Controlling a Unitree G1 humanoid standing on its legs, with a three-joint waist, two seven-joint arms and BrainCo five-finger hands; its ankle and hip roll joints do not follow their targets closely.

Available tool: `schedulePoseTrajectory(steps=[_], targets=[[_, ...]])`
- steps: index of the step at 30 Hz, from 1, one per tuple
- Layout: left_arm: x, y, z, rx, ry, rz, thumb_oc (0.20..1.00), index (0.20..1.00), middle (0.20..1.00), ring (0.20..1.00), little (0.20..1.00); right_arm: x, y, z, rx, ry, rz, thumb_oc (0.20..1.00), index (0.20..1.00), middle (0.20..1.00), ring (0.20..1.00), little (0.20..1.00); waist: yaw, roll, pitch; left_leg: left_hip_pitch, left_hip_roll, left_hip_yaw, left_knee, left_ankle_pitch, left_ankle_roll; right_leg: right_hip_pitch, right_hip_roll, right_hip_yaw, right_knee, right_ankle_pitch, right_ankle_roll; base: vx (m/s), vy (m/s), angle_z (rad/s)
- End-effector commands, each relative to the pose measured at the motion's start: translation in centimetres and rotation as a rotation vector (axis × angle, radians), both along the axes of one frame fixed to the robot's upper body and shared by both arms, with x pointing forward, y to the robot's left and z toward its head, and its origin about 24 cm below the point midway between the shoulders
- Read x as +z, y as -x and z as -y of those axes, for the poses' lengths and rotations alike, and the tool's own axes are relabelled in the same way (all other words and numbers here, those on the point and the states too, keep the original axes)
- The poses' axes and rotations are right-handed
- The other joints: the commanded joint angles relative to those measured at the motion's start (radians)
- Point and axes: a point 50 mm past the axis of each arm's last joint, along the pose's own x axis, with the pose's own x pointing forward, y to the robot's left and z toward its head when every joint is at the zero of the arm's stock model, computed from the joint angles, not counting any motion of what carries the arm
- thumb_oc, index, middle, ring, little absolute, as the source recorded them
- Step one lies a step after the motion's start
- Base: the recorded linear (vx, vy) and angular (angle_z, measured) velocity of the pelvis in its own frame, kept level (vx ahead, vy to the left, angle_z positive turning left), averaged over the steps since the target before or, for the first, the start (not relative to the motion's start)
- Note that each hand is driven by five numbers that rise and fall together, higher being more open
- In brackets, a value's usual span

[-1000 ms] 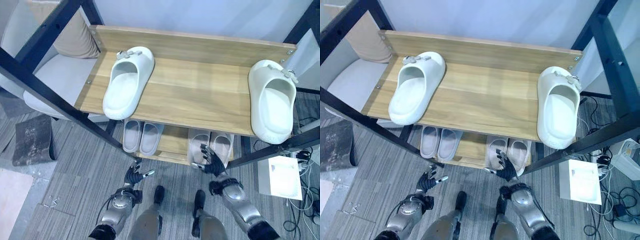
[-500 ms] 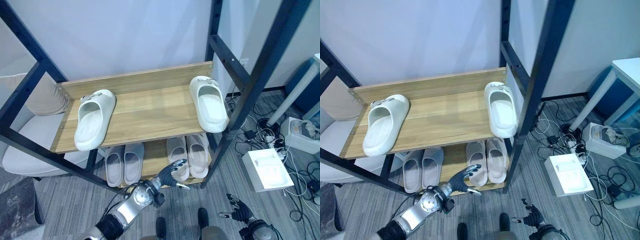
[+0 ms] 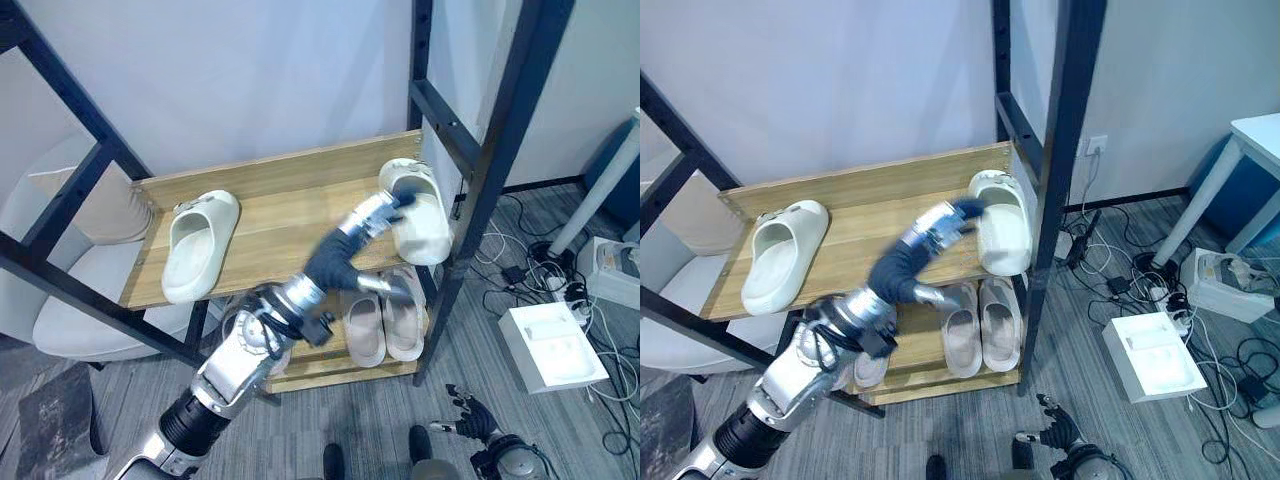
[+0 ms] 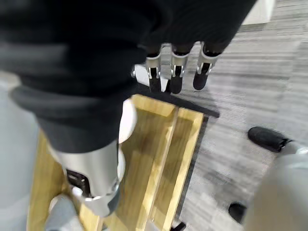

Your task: Arrange the slippers neatly on the shoe rack.

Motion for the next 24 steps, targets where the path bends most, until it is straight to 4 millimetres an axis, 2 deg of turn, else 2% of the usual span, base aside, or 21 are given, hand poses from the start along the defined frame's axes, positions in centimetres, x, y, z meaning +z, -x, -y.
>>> schedulePoseTrajectory(steps=[1,2,4,5,6,7,9,11,12,15,19,24], targets=[[2.3,-1.1,-4.1,0.347,0.035,0.188,1.000,1.000,1.000,1.000,1.000,1.3,-2.8,-1.4,-0.007,-0.031,0.108,1.000,1.000,1.000,1.000,1.000,0.030,-0.053,0.024,0.048,-0.005,-0.015,0.000,-0.050,-0.033,0.119,-0.028,-0.024,0.002,-0.140,0.041,0.04,-0.023,0.11],[2.4,-1.1,-4.1,0.350,0.034,0.189,1.000,1.000,1.000,1.000,1.000,1.3,-2.9,-1.4,-0.006,-0.032,0.109,1.000,1.000,1.000,1.000,1.000,0.029,-0.053,0.026,0.049,-0.005,-0.016,0.000,-0.051,-0.033,0.120,-0.028,-0.025,0.002,-0.140,0.041,0.04,-0.016,0.10],[1.9,-2.1,-6.5,0.522,0.013,0.182,1.000,1.000,1.000,1.000,1.000,1.2,-3.6,-1.6,-0.032,-0.040,0.114,1.000,1.000,1.000,1.000,1.000,0.039,-0.050,0.015,0.057,-0.005,-0.017,0.000,-0.054,-0.033,0.128,-0.028,-0.025,0.002,-0.143,0.041,0.04,-0.001,0.09],[2.0,-2.1,-6.5,0.524,0.013,0.183,1.000,1.000,1.000,1.000,1.000,1.2,-3.7,-1.6,-0.031,-0.041,0.115,1.000,1.000,1.000,1.000,1.000,0.038,-0.051,0.017,0.058,-0.005,-0.016,0.000,-0.054,-0.033,0.129,-0.028,-0.025,0.002,-0.143,0.041,0.04,0.000,0.09],[1.8,-2.4,-7.4,0.581,-0.002,0.179,1.000,1.000,1.000,1.000,1.000,1.5,-4.2,-1.7,-0.026,-0.031,0.129,1.000,1.000,1.000,1.000,1.000,0.042,-0.049,0.015,0.058,-0.005,-0.017,0.000,-0.054,-0.033,0.129,-0.029,-0.025,0.002,-0.143,0.041,0.00,0.000,0.00],[1.6,-3.0,-9.2,0.723,-0.095,0.196,1.000,1.000,1.000,1.000,1.000,2.1,-5.3,-1.7,-0.023,-0.026,0.162,1.000,1.000,1.000,1.000,1.000,0.049,-0.047,0.014,0.059,-0.006,-0.018,0.000,-0.048,-0.033,0.130,-0.029,-0.029,0.002,-0.138,0.041,0.03,0.004,0.00],[1.5,-2.8,-9.3,0.735,-0.092,0.204,1.000,1.000,1.000,1.000,1.000,2.3,-5.5,-1.8,-0.026,-0.033,0.170,1.000,1.000,1.000,1.000,1.000,0.051,-0.047,0.012,0.063,-0.006,-0.020,0.000,-0.056,-0.032,0.134,-0.029,-0.030,0.002,-0.145,0.041,0.04,-0.004,-0.06],[0.6,-3.4,-11.1,0.872,-0.220,0.193,1.000,1.000,1.000,1.000,1.000,2.9,-6.0,-1.5,-0.035,-0.037,0.206,1.000,1.000,1.000,1.000,1.000,0.054,-0.046,0.009,0.066,-0.006,-0.022,0.000,-0.058,-0.031,0.138,-0.030,-0.032,0.002,-0.147,0.041,0.05,-0.006,0.05],[0.2,-3.7,-12.8,1.015,-0.400,0.228,1.000,1.000,1.000,1.000,1.000,3.4,-6.4,-1.3,-0.042,-0.041,0.236,1.000,1.000,1.000,1.000,1.000,0.055,-0.045,0.008,0.066,-0.006,-0.024,0.000,-0.060,-0.031,0.140,-0.028,-0.033,0.002,-0.150,0.041,0.05,-0.001,0.11],[0.0,-3.7,-13.7,1.109,-0.535,0.282,1.000,1.000,1.000,1.000,1.000,3.8,-6.5,-1.2,-0.054,-0.056,0.257,1.000,1.000,1.000,1.000,1.000,0.056,-0.048,0.009,0.067,-0.007,-0.027,0.000,-0.062,-0.030,0.141,-0.027,-0.033,0.002,-0.152,0.042,0.03,-0.002,0.06],[-0.6,-4.1,-15.8,1.276,-0.807,0.346,1.000,1.000,1.000,1.000,1.000,3.9,-6.1,-1.2,-0.057,-0.064,0.267,1.000,1.000,1.000,1.000,1.000,0.052,-0.051,0.008,0.065,-0.007,-0.026,0.000,-0.066,-0.028,0.137,-0.025,-0.031,0.002,-0.155,0.044,0.01,-0.001,0.01],[-0.7,-4.5,-16.8,1.366,-0.983,0.399,1.000,1.000,1.000,1.000,1.000,3.5,-5.6,-1.3,-0.055,-0.078,0.253,1.000,1.000,1.000,1.000,1.000,0.043,-0.055,0.008,0.060,-0.004,-0.023,0.000,-0.069,-0.027,0.129,-0.024,-0.028,0.002,-0.154,0.045,0.01,-0.003,-0.01]])
